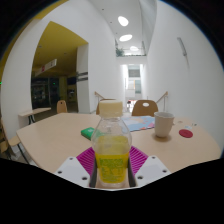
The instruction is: Pour water
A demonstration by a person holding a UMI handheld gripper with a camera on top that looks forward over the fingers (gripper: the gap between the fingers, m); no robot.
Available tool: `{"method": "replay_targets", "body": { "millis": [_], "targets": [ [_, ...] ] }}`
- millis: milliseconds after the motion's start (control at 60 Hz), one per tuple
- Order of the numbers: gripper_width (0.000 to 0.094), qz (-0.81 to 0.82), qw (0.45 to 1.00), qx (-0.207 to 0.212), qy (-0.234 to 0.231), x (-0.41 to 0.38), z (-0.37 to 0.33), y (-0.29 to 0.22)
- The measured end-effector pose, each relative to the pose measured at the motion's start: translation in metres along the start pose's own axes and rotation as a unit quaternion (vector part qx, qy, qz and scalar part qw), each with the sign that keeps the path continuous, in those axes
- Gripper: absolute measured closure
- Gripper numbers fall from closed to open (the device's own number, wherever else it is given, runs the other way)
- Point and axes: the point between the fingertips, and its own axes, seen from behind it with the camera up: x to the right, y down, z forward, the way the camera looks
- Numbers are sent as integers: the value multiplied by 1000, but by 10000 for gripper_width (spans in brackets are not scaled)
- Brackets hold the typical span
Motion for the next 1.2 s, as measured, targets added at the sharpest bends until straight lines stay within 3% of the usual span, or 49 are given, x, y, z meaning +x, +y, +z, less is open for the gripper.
{"method": "replay_targets", "body": {
  "millis": [83, 283, 533, 717, 833, 983, 1117, 1200],
  "targets": [
    [546, -2, 1000, 12, 22, 11, 0, -1],
    [623, 37, 999, 9, -22, 3, 2, -6],
    [624, 249, 965, 61, -64, 25, 55, -119],
    [626, 522, 843, 79, -101, 72, 112, -167],
    [625, 669, 728, 43, -144, 81, 139, -160],
    [623, 768, 626, 4, -134, 83, 155, -141],
    [622, 753, 643, -14, -142, 70, 143, -140],
    [622, 690, 704, -14, -167, 59, 133, -167]
  ]
}}
